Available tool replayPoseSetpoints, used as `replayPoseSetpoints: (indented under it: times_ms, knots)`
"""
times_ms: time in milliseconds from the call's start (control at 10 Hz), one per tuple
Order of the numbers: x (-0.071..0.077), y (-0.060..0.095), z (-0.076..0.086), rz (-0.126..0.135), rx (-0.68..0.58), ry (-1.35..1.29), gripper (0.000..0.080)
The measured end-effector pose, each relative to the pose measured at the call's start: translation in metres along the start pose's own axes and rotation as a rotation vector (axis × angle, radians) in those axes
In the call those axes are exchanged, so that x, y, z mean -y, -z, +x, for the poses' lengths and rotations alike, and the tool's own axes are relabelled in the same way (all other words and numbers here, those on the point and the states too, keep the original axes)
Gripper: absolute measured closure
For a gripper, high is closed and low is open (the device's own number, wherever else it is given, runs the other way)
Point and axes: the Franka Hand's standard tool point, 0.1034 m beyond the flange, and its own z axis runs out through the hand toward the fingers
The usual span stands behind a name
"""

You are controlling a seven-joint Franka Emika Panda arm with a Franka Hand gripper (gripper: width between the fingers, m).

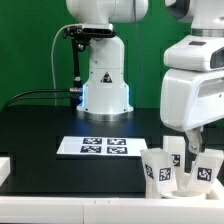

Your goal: Assemble stool

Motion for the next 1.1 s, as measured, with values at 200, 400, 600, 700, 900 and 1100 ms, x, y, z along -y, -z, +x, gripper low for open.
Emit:
replayPoseSetpoints:
  times_ms: [200, 400, 600, 700, 900, 1100]
  knots:
    - [-0.003, -0.001, 0.002, -0.031, -0.013, 0.141, 0.0150]
    - [0.006, -0.011, -0.001, -0.073, -0.021, 0.342, 0.0150]
    - [0.004, -0.020, -0.008, -0.068, -0.003, 0.394, 0.0150]
    - [0.002, -0.026, -0.011, -0.071, 0.010, 0.451, 0.0150]
    - [0.000, -0.035, -0.014, -0.071, 0.032, 0.516, 0.0150]
    - [-0.001, -0.035, -0.015, -0.072, 0.031, 0.465, 0.0261]
